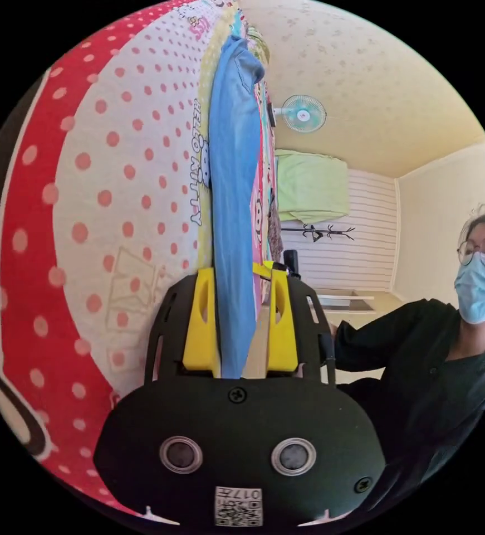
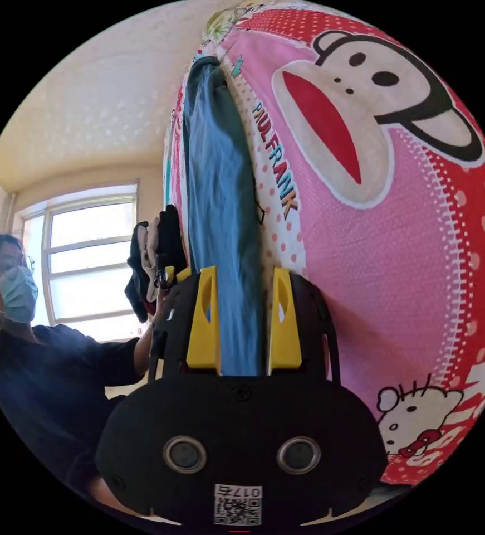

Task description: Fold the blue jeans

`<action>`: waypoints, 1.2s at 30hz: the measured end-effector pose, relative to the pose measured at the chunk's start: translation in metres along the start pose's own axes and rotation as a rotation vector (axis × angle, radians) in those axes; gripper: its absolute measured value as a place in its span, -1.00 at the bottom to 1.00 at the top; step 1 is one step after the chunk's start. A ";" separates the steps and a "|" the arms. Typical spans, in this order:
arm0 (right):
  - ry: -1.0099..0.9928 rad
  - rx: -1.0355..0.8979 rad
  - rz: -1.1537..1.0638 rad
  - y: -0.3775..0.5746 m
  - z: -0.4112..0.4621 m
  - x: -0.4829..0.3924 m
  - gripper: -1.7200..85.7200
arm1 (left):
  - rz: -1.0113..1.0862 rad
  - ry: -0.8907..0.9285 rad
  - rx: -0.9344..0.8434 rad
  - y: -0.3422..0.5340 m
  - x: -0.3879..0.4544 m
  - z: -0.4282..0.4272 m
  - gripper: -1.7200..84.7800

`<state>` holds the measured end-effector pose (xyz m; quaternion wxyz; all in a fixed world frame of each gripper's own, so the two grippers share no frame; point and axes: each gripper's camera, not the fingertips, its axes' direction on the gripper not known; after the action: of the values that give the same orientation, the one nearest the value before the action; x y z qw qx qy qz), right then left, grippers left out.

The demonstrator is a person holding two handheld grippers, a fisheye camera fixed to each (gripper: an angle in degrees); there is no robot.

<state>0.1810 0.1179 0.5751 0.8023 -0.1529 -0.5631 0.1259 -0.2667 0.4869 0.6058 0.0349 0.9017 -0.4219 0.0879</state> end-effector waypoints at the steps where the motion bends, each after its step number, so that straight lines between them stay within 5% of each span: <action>1: -0.096 -0.058 0.000 -0.009 0.002 0.011 -0.67 | -0.013 0.031 -0.046 -0.011 -0.008 0.008 -0.68; 7: -0.233 -0.487 -0.143 -0.037 0.044 -0.001 -0.78 | -0.049 0.179 -0.243 -0.040 -0.020 0.069 -0.77; 10: -0.300 -0.429 -0.226 -0.019 0.013 -0.020 -0.91 | 0.046 0.093 -0.163 -0.021 0.019 0.056 -0.84; 18: -0.540 -0.304 -0.549 0.107 -0.094 -0.141 -0.96 | 0.359 0.318 -0.077 0.082 0.199 0.048 -0.88; 29: -0.446 -0.284 -1.038 0.266 -0.236 -0.356 -0.97 | 0.716 0.279 0.117 0.220 0.468 0.094 -0.97; 36: -0.272 -0.214 -1.193 0.283 -0.283 -0.435 -0.97 | 0.730 0.099 0.222 0.191 0.562 0.105 -0.98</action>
<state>0.2941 0.1862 -0.0009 0.6356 0.1258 -0.6584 -0.3830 -0.0466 -0.0746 0.6066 -0.0762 0.6851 -0.7009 0.1830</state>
